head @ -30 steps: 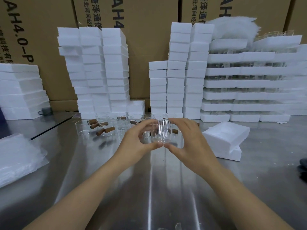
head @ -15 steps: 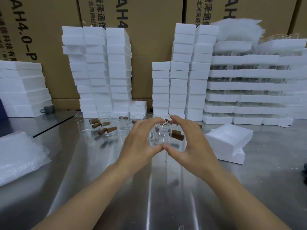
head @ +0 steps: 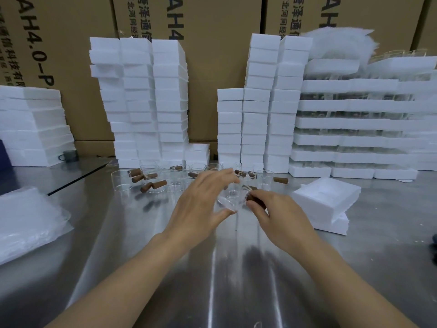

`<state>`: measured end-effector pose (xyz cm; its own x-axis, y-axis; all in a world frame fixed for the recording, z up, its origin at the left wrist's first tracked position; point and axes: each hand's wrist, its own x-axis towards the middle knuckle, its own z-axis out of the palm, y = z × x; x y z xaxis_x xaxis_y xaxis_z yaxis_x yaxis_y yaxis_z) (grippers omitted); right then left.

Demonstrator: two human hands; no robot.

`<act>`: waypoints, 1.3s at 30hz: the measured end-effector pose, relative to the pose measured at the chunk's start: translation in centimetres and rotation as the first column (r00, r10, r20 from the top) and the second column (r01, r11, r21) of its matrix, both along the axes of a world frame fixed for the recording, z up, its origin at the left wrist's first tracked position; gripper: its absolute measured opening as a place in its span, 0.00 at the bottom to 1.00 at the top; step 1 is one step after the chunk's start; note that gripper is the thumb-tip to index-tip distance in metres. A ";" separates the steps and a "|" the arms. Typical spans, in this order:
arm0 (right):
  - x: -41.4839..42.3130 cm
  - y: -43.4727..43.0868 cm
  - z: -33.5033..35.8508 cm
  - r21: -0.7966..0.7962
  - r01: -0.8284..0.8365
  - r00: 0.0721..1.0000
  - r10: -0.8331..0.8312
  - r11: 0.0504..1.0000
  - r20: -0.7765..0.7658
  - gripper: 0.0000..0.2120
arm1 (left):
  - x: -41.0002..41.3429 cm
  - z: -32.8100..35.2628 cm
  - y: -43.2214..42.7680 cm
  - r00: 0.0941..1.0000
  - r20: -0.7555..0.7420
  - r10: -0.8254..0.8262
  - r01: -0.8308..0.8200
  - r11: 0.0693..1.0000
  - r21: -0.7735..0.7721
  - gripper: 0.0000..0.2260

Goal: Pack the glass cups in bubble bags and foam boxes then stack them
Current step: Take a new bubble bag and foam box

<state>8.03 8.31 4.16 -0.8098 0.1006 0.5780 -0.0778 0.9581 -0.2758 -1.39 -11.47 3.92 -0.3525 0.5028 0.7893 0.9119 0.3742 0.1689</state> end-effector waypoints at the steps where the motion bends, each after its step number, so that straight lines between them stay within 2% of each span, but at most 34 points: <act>1: 0.0 0.1 0.1 -0.015 0.017 1.000 -0.017 1.000 -0.025 0.08 | -0.1 0.0 0.0 0.999 0.032 0.003 -0.004 1.000 0.029 0.32; 3: 0.1 0.2 0.4 -0.054 0.059 0.993 -0.064 0.997 -0.098 0.09 | -0.4 0.0 -0.1 0.997 0.070 0.026 -0.032 0.996 0.081 0.34; 6: 0.2 0.6 0.8 -0.066 0.177 0.962 -0.187 0.982 -0.200 0.09 | -0.8 0.1 -0.5 0.995 0.073 0.072 -0.079 0.992 0.099 0.31; 9: 0.5 1.9 1.1 -0.074 0.311 0.930 -0.320 0.947 -0.179 0.09 | -1.1 -0.2 -0.8 0.993 0.084 0.085 -0.092 0.993 0.080 0.30; 13: 0.7 4.2 1.0 -0.131 0.399 0.911 -0.409 0.908 -0.062 0.11 | -1.5 -0.4 -0.9 0.991 0.097 0.091 -0.097 0.994 0.058 0.29; 20: 0.4 5.0 -0.1 -0.158 0.427 0.885 -0.448 0.890 -0.125 0.12 | -1.8 -0.5 -1.3 0.985 0.134 0.111 -0.121 0.990 0.066 0.28; 25: 0.2 6.2 -0.5 -0.254 0.453 0.840 -0.505 0.854 -0.197 0.10 | -1.9 -0.3 -1.5 0.982 0.153 0.110 -0.122 0.990 0.068 0.27; 29: 0.3 5.7 -0.1 -0.341 0.386 0.829 -0.484 0.857 -0.279 0.08 | -1.9 -0.1 -1.6 0.982 0.154 0.109 -0.122 0.989 0.079 0.26; 32: 0.3 3.8 0.3 -0.308 0.291 0.864 -0.387 0.906 -0.322 0.07 | -1.9 0.0 -1.7 0.981 0.150 0.120 -0.133 0.987 0.085 0.25; 35: 0.3 1.6 0.0 -0.223 0.260 0.928 -0.307 0.939 -0.211 0.06 | -2.1 -0.1 -1.8 0.980 0.149 0.132 -0.145 0.987 0.075 0.23; 39: 0.0 0.7 -0.4 -0.073 0.324 0.945 -0.326 0.943 -0.020 0.11 | -2.2 -0.2 -2.1 0.975 0.172 0.137 -0.149 0.987 0.057 0.19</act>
<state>8.01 9.04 3.75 -0.7081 0.3949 0.5853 0.2252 0.9120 -0.3429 -3.63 -13.54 3.73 -0.5467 0.3842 0.7440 0.8064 0.4807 0.3443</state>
